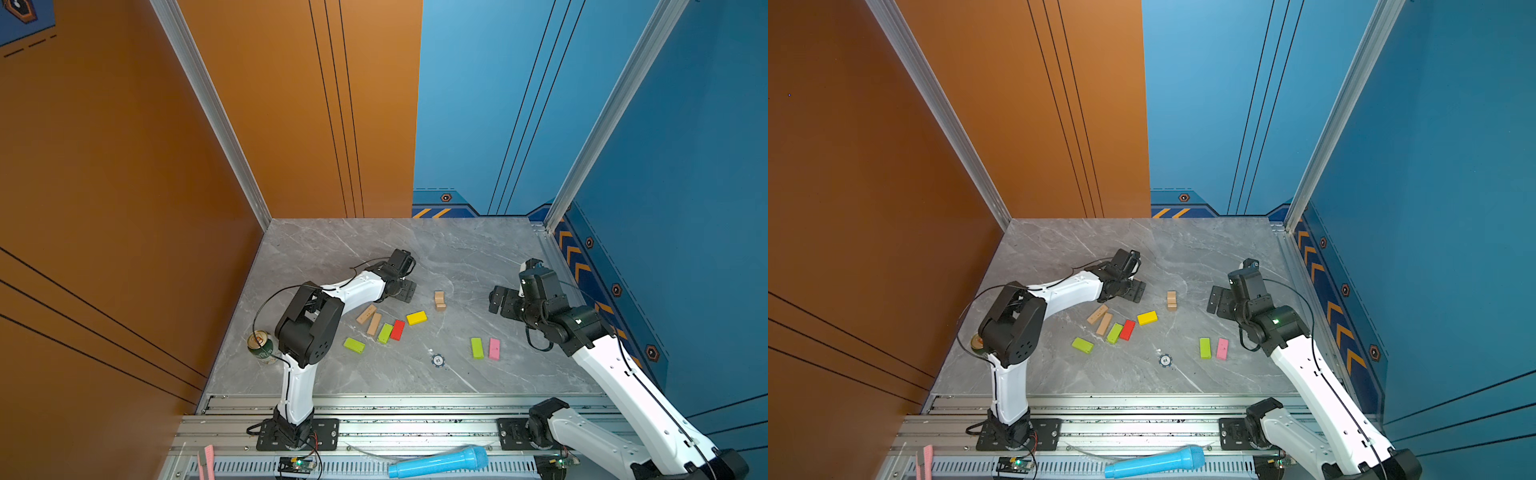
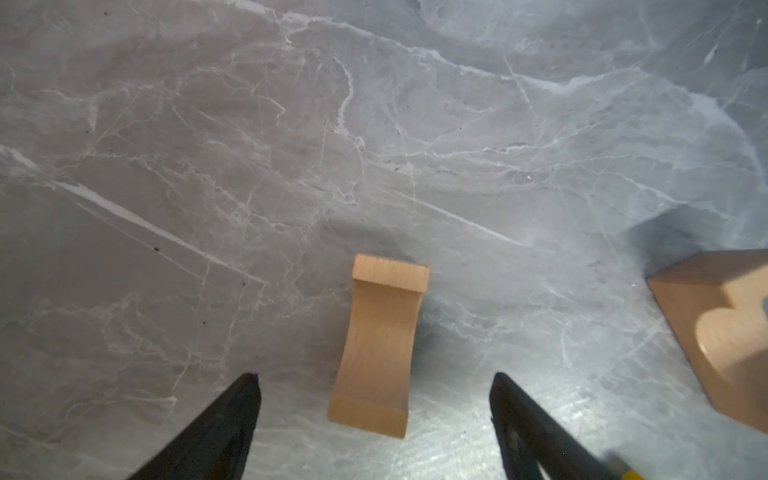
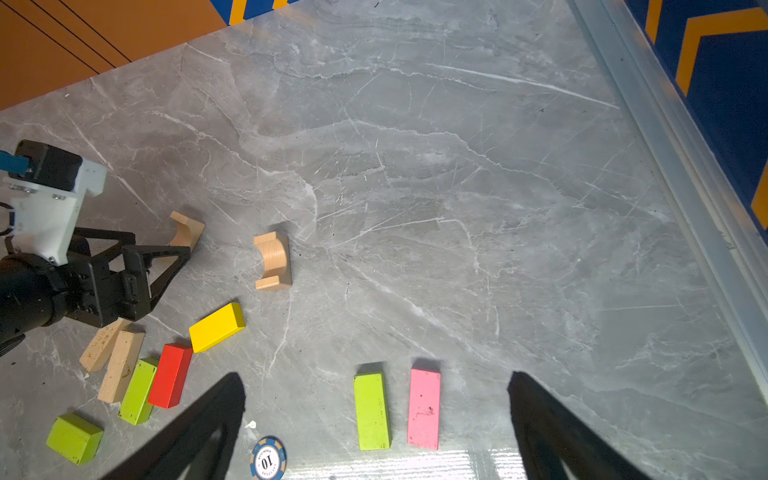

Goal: Build the wood block tower

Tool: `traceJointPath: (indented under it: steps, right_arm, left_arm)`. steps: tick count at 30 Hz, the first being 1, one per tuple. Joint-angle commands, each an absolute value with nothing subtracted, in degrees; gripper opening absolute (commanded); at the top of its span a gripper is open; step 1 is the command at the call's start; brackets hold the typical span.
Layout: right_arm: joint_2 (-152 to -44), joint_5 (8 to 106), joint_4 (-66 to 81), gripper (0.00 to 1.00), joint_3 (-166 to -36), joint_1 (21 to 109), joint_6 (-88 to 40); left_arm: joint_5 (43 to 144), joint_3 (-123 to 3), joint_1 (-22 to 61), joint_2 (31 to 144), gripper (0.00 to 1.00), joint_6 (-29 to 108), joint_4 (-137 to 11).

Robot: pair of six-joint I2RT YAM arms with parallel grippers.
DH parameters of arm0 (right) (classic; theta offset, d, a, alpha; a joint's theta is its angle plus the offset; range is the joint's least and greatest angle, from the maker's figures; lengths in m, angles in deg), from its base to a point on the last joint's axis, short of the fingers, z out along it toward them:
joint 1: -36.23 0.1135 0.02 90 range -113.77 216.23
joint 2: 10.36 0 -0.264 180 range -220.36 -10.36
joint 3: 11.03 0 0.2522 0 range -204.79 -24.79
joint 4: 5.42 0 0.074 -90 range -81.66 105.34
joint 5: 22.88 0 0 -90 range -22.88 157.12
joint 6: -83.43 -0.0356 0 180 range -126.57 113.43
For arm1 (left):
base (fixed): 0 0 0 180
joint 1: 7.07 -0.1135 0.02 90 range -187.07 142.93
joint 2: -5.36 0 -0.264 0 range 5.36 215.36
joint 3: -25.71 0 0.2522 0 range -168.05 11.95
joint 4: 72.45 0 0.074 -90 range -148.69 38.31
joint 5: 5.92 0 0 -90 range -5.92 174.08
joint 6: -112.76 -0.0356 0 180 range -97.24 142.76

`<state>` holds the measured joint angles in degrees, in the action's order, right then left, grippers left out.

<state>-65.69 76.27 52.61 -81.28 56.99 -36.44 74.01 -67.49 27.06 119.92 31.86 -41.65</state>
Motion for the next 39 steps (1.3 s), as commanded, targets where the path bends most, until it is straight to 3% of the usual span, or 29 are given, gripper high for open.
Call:
traceJointPath:
  steps: [1, 5, 6, 12, 15, 18, 24, 32, 39]
  right_arm:
    - [-65.9, 75.9, 54.3, 1.0, -81.6, 56.7, -35.9]
    - [-66.4, 75.5, 54.3, 1.0, -81.4, 56.7, -36.4]
    - [-66.4, 75.5, 54.3, 1.0, -81.3, 56.7, -36.4]
    - [-65.8, 75.6, 54.4, 1.0, -80.9, 56.7, -36.8]
    - [-65.7, 75.5, 54.5, 1.0, -80.9, 56.7, -36.8]
    - [-65.6, 75.7, 54.8, 1.0, -81.0, 56.8, -36.7]
    - [-65.1, 75.7, 55.3, 1.0, -81.3, 56.8, -36.5]
    - [-63.7, 75.7, 55.7, 1.0, -80.9, 56.7, -36.7]
    - [-61.8, 75.8, 56.5, 1.0, -80.3, 56.7, -36.6]
  left_arm:
    - [72.6, -68.8, 26.7, 121.7, 0.88, 32.1, -40.1]
    - [72.7, -69.3, 26.9, 123.0, 0.87, 31.5, -40.0]
    - [72.5, -69.4, 26.9, 123.3, 0.83, 31.5, -40.0]
    - [72.5, -70.6, 26.8, 124.8, 0.77, 31.4, -39.8]
    - [72.5, -71.4, 26.8, 125.6, 0.69, 31.4, -39.4]
    - [72.0, -71.6, 26.8, 126.0, 0.53, 31.7, -39.2]
    - [71.4, -72.7, 26.7, 126.8, 0.51, 32.7, -37.6]
    - [68.8, -74.3, 27.1, 126.8, 0.28, 39.4, -34.1]
    - [66.8, -76.2, 27.6, 127.4, 0.26, 45.0, -30.9]
